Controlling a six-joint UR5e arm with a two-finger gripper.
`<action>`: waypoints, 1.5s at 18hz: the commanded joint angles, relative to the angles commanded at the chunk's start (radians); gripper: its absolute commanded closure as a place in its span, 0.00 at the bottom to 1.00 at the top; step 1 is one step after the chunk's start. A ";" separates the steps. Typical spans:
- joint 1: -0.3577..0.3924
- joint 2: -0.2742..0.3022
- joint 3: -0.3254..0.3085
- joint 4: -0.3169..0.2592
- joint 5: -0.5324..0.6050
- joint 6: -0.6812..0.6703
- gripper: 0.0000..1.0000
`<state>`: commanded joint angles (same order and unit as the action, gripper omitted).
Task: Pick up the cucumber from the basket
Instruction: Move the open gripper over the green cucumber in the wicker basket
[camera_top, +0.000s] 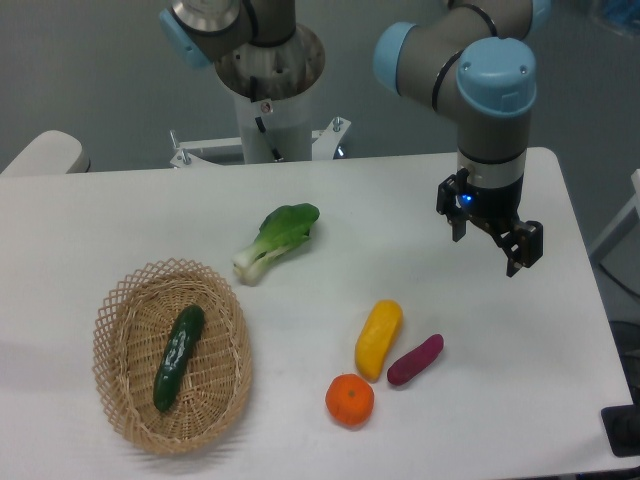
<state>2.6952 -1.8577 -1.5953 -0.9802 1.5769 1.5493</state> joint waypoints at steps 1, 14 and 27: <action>-0.002 0.002 0.000 0.000 0.000 -0.002 0.00; -0.261 0.115 -0.109 -0.011 0.000 -0.461 0.00; -0.537 0.003 -0.120 0.003 0.011 -1.219 0.00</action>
<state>2.1585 -1.8543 -1.7151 -0.9772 1.5877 0.3302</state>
